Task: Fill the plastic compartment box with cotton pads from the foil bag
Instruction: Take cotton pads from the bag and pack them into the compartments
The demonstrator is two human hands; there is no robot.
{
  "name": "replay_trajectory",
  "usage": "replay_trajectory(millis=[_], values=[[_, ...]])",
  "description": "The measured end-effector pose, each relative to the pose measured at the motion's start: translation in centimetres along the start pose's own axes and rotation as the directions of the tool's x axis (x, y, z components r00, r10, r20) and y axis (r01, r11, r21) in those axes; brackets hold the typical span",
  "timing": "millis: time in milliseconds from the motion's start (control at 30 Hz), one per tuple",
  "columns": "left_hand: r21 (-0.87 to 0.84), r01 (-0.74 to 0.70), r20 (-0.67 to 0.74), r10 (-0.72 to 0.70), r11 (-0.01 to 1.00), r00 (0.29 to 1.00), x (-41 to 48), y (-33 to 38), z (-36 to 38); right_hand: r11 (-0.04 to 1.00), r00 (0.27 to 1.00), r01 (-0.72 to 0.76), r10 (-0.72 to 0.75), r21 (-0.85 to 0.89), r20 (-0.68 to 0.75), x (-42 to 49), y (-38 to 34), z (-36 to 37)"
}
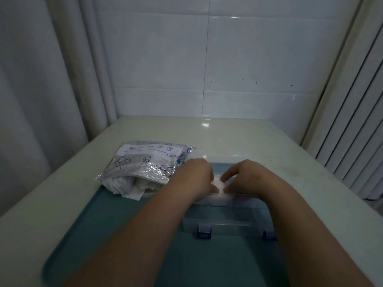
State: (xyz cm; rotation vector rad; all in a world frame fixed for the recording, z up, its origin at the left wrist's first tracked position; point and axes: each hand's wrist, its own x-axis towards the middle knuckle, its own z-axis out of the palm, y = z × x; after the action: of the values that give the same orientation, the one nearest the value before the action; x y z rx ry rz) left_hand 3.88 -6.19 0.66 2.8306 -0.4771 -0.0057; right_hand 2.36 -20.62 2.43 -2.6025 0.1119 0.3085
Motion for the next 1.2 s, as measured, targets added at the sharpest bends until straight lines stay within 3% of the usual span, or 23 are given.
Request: replay_trajectory(millis=[300,500,667,933,1100,1200], values=[[0.054,-0.023,0.047,0.020,0.998,0.999,0.1,0.2,0.0,0.998,0.999,0.030,-0.029,-0.061,0.021,-0.5,-0.6,0.1],[-0.062,0.033,-0.074,-0.038,0.998,0.997,-0.5,-0.5,0.3,1.000,1.000,0.000,0.000,0.001,-0.016,-0.3,-0.3,-0.3],[-0.022,0.035,-0.049,-0.036,0.999,0.998,-0.2,-0.2,0.6,0.992,1.000,0.005,-0.004,-0.125,0.010,-0.6,-0.8,-0.1],[0.048,0.029,-0.102,-0.023,0.998,0.995,-0.3,0.4,0.7,1.000,0.999,-0.013,0.013,-0.014,-0.035,0.5,-0.4,0.3],[-0.117,-0.020,-0.147,0.003,0.993,0.989,-1.2,-0.2,0.0,1.000,0.997,0.014,-0.013,0.022,-0.080,0.6,0.3,0.3],[-0.230,-0.042,-0.249,-0.017,0.972,0.968,-2.0,-0.9,-0.9,0.994,0.991,0.066,-0.056,0.083,-0.122,0.6,0.5,0.1]])
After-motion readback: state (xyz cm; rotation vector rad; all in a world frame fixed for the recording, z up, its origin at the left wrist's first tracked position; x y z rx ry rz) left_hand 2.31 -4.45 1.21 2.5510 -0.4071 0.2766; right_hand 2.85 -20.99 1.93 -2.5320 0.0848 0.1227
